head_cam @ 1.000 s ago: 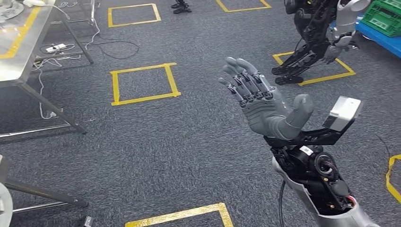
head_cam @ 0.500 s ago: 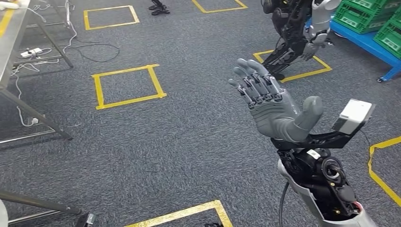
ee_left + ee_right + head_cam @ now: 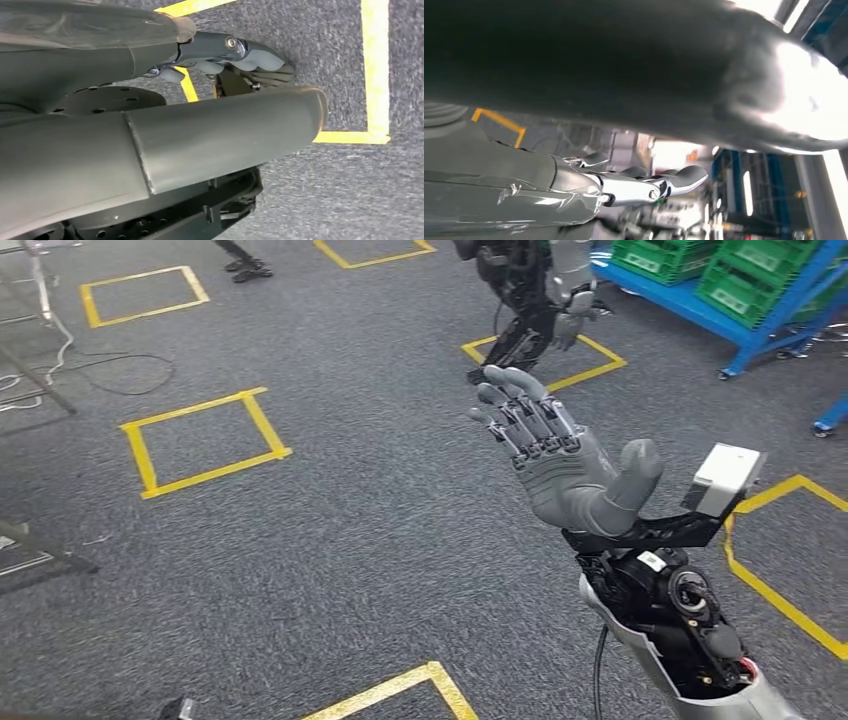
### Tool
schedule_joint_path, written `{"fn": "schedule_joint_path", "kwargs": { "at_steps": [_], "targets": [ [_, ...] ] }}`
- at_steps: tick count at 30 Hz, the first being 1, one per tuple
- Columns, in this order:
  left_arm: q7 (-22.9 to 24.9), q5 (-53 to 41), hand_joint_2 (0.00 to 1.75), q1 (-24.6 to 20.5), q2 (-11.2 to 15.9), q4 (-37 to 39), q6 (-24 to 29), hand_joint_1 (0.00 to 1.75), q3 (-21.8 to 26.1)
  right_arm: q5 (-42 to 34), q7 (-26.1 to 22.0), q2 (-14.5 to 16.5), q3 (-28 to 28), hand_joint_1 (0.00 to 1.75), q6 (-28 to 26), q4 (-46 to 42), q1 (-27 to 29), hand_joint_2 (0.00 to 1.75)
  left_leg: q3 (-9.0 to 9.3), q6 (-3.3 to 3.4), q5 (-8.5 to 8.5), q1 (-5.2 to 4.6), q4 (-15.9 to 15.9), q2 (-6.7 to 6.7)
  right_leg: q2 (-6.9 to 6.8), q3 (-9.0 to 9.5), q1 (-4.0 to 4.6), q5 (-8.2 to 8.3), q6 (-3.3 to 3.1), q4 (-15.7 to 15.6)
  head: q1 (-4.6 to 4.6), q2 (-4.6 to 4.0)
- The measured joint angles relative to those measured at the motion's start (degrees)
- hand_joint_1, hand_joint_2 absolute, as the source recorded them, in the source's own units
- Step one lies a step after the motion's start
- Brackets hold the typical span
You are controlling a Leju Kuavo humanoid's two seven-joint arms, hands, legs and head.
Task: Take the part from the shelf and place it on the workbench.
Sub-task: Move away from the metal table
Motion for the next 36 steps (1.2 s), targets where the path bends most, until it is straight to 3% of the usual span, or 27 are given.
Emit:
{"fn": "schedule_joint_path", "kwargs": {
  "at_steps": [2, 3, 6, 8, 10, 11, 12, 13, 14, 16, 17, 19, 21, 23, 26, 27, 28, 29, 32, 34, 36],
  "targets": [
    [0.0, 0.1, 0.00, -0.1, 0.3, 0.0, 0.0, 0.00, 0.0, 3.8, 1.9, -0.1, -0.2, 0.00, -2.4, 0.0, 0.1, 0.00, 3.61, 0.78, 3.15, -0.25, -7.9, -1.58, 1.08, -0.13, 0.09, 0.16, 0.23, 0.0, -0.05, 0.00],
    [0.0, 0.1, 0.00, -0.2, 0.4, 0.0, 0.0, 0.00, -0.1, 6.8, 3.5, -0.2, -0.3, 0.00, -4.2, 0.1, 0.2, 0.00, 4.54, 0.97, 3.69, -0.38, -10.0, -2.04, 1.55, -0.26, 0.08, 0.25, 0.45, 0.1, -0.09, 0.00],
    [0.0, 0.4, 0.00, -0.3, 0.5, 0.0, -0.1, 0.00, -0.1, 16.7, 8.8, -1.0, -1.0, 0.00, -9.8, 1.0, 0.9, 0.00, 5.06, 1.24, 4.15, -0.35, -11.5, -1.06, 2.42, -0.58, -0.08, 0.48, 1.32, 0.0, -0.13, 0.00],
    [0.0, 0.5, 0.00, -0.3, 0.4, 0.0, -0.3, 0.00, -0.1, 23.3, 13.0, -1.9, -1.7, 0.00, -13.0, 3.0, 1.2, 0.00, 5.33, 1.66, 4.78, -0.07, -12.5, -0.02, 0.56, -1.67, 0.12, -1.30, 1.87, 2.3, 0.14, 0.00],
    [0.0, 0.6, 0.00, -0.3, 0.4, 0.0, -0.5, 0.00, -0.1, 29.4, 16.3, -3.0, -2.6, 0.00, -16.2, 6.6, 1.5, 0.00, 5.36, 1.89, 5.06, -0.05, -12.9, 0.87, -2.16, -4.65, 0.13, -5.26, 2.35, 9.3, 0.64, 0.00],
    [0.1, 0.6, 0.00, -0.2, 0.4, 0.0, -0.6, 0.00, -0.1, 31.4, 17.3, -3.6, -3.1, 0.00, -17.4, 8.6, 1.8, 0.00, 5.30, 1.90, 5.07, -0.07, -12.9, 1.35, -2.80, -6.33, -0.04, -6.97, 2.59, 13.1, 0.90, 0.00],
    [0.2, 0.7, 0.00, -0.1, 0.4, 0.0, -0.7, 0.00, -0.1, 32.8, 18.2, -4.1, -3.5, 0.00, -18.2, 10.8, 2.1, 0.00, 5.26, 1.89, 5.06, -0.08, -12.9, 1.82, -3.12, -7.39, -0.26, -7.77, 2.82, 15.7, 1.14, 0.00],
    [0.3, 0.7, 0.00, 0.0, 0.4, 0.0, -0.8, 0.00, -0.1, 33.7, 19.2, -4.5, -3.9, 0.00, -18.6, 12.9, 2.3, 0.00, 5.24, 1.84, 5.02, -0.06, -12.8, 2.32, -3.32, -7.44, -0.49, -7.44, 3.07, 16.0, 1.36, 0.00],
    [0.4, 0.6, 0.00, 0.0, 0.3, 0.0, -0.8, 0.00, -0.2, 34.2, 20.1, -4.9, -4.3, 0.00, -19.1, 15.5, 2.3, 0.00, 5.23, 1.71, 4.94, -0.01, -12.8, 2.78, -3.60, -6.23, -0.73, -6.00, 3.32, 13.9, 1.54, 0.00],
    [0.5, 0.5, 0.00, -0.1, 0.2, 0.0, -0.9, 0.00, -0.4, 33.4, 19.9, -5.6, -5.3, 0.00, -19.8, 22.5, 2.2, 0.00, 5.23, 1.20, 4.56, 0.07, -12.3, 3.52, -5.05, -1.79, -0.94, -2.48, 3.68, 5.6, 1.80, 0.00],
    [0.5, 0.5, 0.00, -0.1, 0.2, 0.0, -1.0, 0.00, -0.5, 32.0, 18.9, -5.9, -6.0, 0.00, -20.1, 27.1, 2.1, 0.00, 5.20, 0.89, 4.35, 0.06, -11.9, 3.75, -5.63, -0.03, -0.90, -1.38, 3.52, 2.1, 1.86, 0.00],
    [0.5, 0.3, 0.00, -0.1, 0.3, 0.0, -1.0, 0.00, -0.6, 28.4, 16.5, -6.2, -7.6, 0.00, -20.6, 37.3, 2.1, 0.00, 5.16, 0.39, 4.14, -0.03, -11.5, 4.02, -5.97, 1.03, -0.54, -1.18, 2.81, -0.3, 1.73, 0.00],
    [0.5, 0.1, 0.00, -0.1, 0.2, 0.0, -1.0, 0.00, -0.8, 25.9, 15.2, -6.3, -9.1, 0.00, -21.0, 45.7, 2.5, 0.00, 5.16, -0.02, 3.98, 0.07, -11.4, 4.30, -5.15, 0.99, -0.43, -0.95, 2.04, -0.4, 1.47, 0.00],
    [0.5, 0.0, 0.00, -0.1, 0.1, 0.0, -1.1, 0.00, -0.9, 25.1, 14.8, -6.3, -10.0, 0.00, -21.2, 51.7, 2.7, 0.00, 4.45, -0.47, 2.49, 0.26, -9.6, 3.51, -4.40, 1.02, -0.58, -0.74, 1.44, -0.5, 1.25, 0.00],
    [0.5, 0.0, 0.00, -0.1, 0.1, 0.0, -1.1, 0.00, -1.0, 25.0, 15.0, -6.3, -10.8, 0.00, -21.3, 58.7, 2.4, 0.00, -1.01, -0.79, -3.04, 0.34, 2.0, 1.33, -3.07, 0.85, -0.63, -0.54, 1.02, -0.6, 0.33, 0.00],
    [0.5, 0.0, 0.00, 0.0, 0.1, 0.0, -1.1, 0.00, -1.0, 25.0, 15.1, -6.3, -11.0, 0.00, -21.3, 61.1, 2.4, 0.00, -3.06, -0.74, -4.24, 0.31, 5.9, 0.99, -2.48, 0.80, -0.55, -0.51, 0.96, -0.6, 0.11, 0.00],
    [0.5, 0.0, 0.00, 0.1, 0.1, 0.0, -1.1, 0.00, -1.0, 25.0, 15.3, -6.3, -11.2, 0.00, -21.3, 63.0, 2.4, 0.00, -4.02, -0.53, -4.07, 0.26, 7.3, 0.86, -1.88, 0.79, -0.46, -0.49, 0.93, -0.6, 0.02, 0.00],
    [0.5, 0.0, 0.00, 0.2, 0.1, 0.0, -1.2, 0.00, -1.0, 25.0, 15.3, -6.3, -11.3, 0.00, -21.3, 64.8, 2.4, 0.00, -3.81, -0.20, -2.75, 0.18, 6.2, 0.72, -1.22, 0.80, -0.39, -0.46, 0.90, -0.6, -0.02, 0.00],
    [0.5, 0.0, 0.00, 0.0, 0.2, 0.0, -1.2, 0.00, -1.1, 25.0, 15.4, -6.2, -11.7, 0.00, -21.2, 69.0, 1.9, 0.00, 1.63, 1.27, 3.51, -0.33, -6.3, -1.53, 0.71, 0.77, -0.38, -0.37, 0.94, -0.5, -0.10, 0.00],
    [0.5, 0.0, 0.00, -0.1, 0.4, 0.0, -1.2, 0.00, -1.1, 25.0, 15.3, -6.0, -12.0, 0.00, -21.2, 71.4, 1.7, 0.00, 3.79, 1.70, 4.87, -0.64, -10.9, -2.60, 1.78, 0.57, -0.52, -0.25, 1.26, -0.6, -0.14, 0.00],
    [0.5, 0.0, 0.00, -0.2, 0.5, 0.0, -1.2, 0.00, -1.2, 24.9, 15.6, -5.8, -12.2, 0.00, -21.1, 73.5, 1.6, 0.00, 4.19, 1.75, 4.97, -0.74, -11.7, -1.71, 2.66, 0.43, -0.63, -0.09, 1.86, -0.8, -0.16, 0.00]
  ]
}}
